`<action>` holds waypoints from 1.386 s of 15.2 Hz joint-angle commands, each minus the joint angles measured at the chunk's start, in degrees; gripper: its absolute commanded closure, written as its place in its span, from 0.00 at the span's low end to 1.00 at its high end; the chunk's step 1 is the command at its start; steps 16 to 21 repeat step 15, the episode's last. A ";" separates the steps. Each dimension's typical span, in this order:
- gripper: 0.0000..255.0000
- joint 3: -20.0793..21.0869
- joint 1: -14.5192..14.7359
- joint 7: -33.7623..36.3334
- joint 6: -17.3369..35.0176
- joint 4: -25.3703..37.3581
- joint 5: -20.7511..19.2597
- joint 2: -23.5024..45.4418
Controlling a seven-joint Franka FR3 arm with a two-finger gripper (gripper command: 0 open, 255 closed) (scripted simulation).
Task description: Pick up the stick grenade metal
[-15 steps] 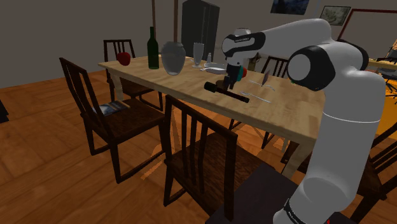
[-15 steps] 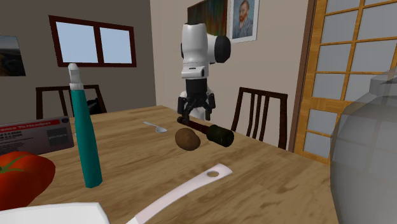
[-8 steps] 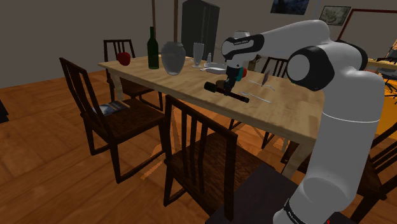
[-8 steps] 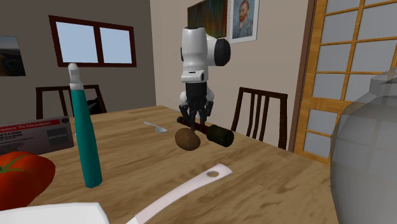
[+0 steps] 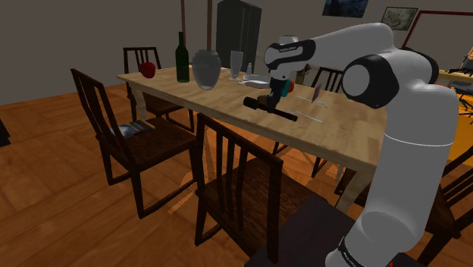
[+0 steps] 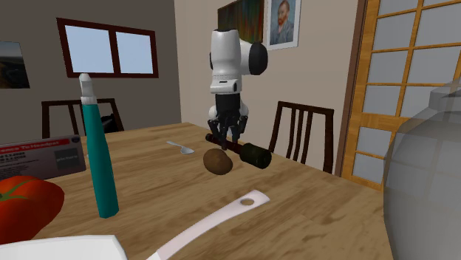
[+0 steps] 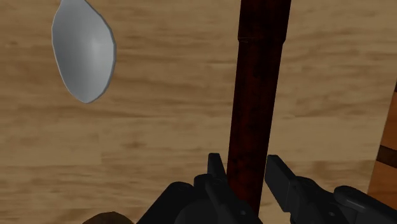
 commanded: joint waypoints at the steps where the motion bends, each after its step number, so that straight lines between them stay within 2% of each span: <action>1: 1.00 -0.03 -0.04 0.13 -1.36 1.38 -0.05 -0.01; 13: 1.00 -0.27 -0.77 0.52 -10.88 11.57 0.06 0.69; 21: 1.00 -0.27 -0.78 0.52 -11.01 11.72 0.07 0.71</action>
